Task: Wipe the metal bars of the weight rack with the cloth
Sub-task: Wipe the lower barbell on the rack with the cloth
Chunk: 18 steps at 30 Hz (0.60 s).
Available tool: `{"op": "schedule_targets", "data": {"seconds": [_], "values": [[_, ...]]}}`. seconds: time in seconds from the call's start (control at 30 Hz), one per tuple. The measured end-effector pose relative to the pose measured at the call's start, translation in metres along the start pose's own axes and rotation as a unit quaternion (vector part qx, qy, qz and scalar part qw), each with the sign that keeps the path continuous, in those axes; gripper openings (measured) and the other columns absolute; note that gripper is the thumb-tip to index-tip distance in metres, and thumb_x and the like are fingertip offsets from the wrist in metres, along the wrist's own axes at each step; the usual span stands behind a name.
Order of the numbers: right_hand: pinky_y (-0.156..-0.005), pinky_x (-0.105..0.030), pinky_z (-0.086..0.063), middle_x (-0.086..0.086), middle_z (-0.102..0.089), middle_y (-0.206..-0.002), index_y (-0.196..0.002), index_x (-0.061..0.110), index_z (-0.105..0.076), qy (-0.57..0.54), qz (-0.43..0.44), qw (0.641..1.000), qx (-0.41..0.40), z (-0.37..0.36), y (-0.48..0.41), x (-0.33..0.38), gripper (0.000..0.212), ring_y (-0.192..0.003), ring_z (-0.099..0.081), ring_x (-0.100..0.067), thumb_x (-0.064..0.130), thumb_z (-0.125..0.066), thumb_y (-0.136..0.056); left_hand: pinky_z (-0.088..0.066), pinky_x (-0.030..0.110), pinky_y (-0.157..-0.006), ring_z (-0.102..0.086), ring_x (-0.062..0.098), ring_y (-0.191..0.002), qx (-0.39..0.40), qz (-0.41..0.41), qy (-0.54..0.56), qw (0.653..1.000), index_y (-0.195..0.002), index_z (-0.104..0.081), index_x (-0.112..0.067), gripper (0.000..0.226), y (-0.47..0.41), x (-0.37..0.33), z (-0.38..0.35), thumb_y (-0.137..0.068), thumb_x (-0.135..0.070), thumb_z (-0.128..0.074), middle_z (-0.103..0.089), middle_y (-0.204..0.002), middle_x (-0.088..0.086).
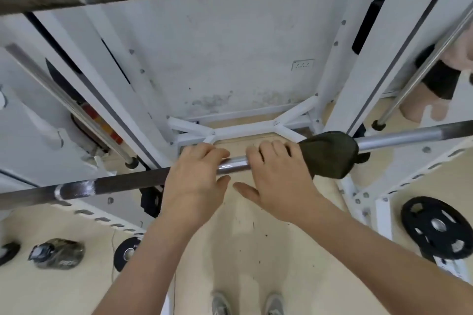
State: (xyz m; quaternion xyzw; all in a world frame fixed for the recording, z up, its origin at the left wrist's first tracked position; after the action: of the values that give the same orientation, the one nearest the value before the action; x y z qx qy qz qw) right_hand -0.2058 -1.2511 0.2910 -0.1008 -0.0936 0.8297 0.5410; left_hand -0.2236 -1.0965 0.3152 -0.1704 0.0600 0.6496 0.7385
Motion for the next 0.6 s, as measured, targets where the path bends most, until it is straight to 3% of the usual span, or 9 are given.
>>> {"op": "schedule_targets", "data": {"seconds": [0.07, 0.17, 0.27, 0.37, 0.43, 0.53, 0.6], "values": [[-0.073, -0.04, -0.041, -0.006, -0.059, -0.085, -0.099, 0.013, -0.058, -0.007, 0.037, 0.999, -0.008, -0.004, -0.012, 0.035, 0.027, -0.078, -0.055, -0.025, 0.033, -0.059, -0.08, -0.045, 0.028, -0.071, -0.054, 0.016, -0.096, 0.019, 0.044, 0.002, 0.999, -0.105, -0.061, -0.03, 0.031, -0.007, 0.006, 0.003, -0.077, -0.022, -0.072, -0.061, -0.098, -0.011], [-0.059, -0.032, -0.037, -0.005, -0.06, -0.078, -0.09, 0.011, -0.06, -0.051, 0.076, 0.995, -0.039, -0.004, -0.028, 0.052, 0.019, -0.066, -0.057, -0.022, 0.015, -0.046, -0.078, -0.032, 0.017, -0.056, -0.054, 0.015, -0.076, 0.029, 0.068, 0.038, 0.996, -0.087, -0.058, -0.027, 0.025, -0.012, 0.015, 0.008, -0.071, -0.02, -0.076, -0.058, -0.079, -0.011], [-0.06, -0.031, -0.036, -0.002, -0.058, -0.079, -0.084, 0.017, -0.059, -0.051, 0.056, 0.997, -0.011, 0.0, -0.02, 0.019, 0.009, -0.065, -0.058, -0.021, 0.024, -0.063, -0.08, -0.03, 0.02, -0.058, -0.05, 0.012, -0.078, 0.023, 0.04, 0.047, 0.998, -0.092, -0.063, -0.027, 0.024, -0.007, 0.015, 0.009, -0.075, -0.033, -0.079, -0.056, -0.081, -0.012], [-0.074, -0.035, -0.041, 0.004, -0.054, -0.066, -0.072, 0.025, -0.049, 0.027, -0.051, 0.998, 0.04, -0.003, -0.005, -0.049, 0.028, -0.064, -0.053, -0.02, 0.045, -0.068, -0.076, -0.03, 0.027, -0.066, -0.049, 0.015, -0.085, 0.005, -0.001, -0.011, 1.0, -0.096, -0.064, -0.025, 0.017, -0.003, 0.012, 0.005, -0.086, -0.037, -0.068, -0.054, -0.082, -0.01], [-0.064, -0.03, -0.033, 0.006, -0.042, -0.056, -0.066, 0.024, -0.046, 0.045, -0.086, 0.994, 0.052, 0.002, -0.005, -0.068, 0.031, -0.053, -0.039, -0.017, 0.04, -0.072, -0.074, -0.033, 0.03, -0.064, -0.05, 0.018, -0.082, 0.018, -0.021, -0.024, 0.999, -0.089, -0.062, -0.023, 0.015, -0.004, 0.012, 0.004, -0.089, -0.038, -0.064, -0.055, -0.077, -0.009], [-0.061, -0.03, -0.032, 0.005, -0.046, -0.064, -0.076, 0.022, -0.049, 0.0, -0.035, 0.995, 0.092, 0.005, -0.027, -0.009, 0.019, -0.057, -0.041, -0.018, 0.034, -0.06, -0.086, -0.037, 0.032, -0.06, -0.054, 0.02, -0.074, 0.038, -0.029, -0.004, 0.999, -0.078, -0.058, -0.022, 0.016, -0.011, 0.017, 0.006, -0.088, -0.031, -0.065, -0.06, -0.072, -0.005], [-0.064, -0.032, -0.032, 0.005, -0.046, -0.068, -0.079, 0.021, -0.045, -0.066, -0.021, 0.991, 0.111, 0.002, -0.04, 0.039, 0.018, -0.06, -0.04, -0.019, 0.032, -0.056, -0.088, -0.037, 0.031, -0.062, -0.055, 0.02, -0.08, 0.05, -0.015, 0.026, 0.998, -0.073, -0.053, -0.024, 0.018, -0.012, 0.022, 0.003, -0.087, -0.022, -0.065, -0.061, -0.075, -0.005]]}}
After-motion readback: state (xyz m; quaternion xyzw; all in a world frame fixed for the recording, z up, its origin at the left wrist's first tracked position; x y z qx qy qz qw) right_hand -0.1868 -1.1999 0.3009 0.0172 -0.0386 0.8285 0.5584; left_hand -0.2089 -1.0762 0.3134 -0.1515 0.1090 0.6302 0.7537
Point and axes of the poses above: each hand's wrist, its own y-axis away from the middle knuckle, its own z-axis out of the back of the hand, x = y × z, the point moved 3 cm from there along -y, towards the middle knuckle
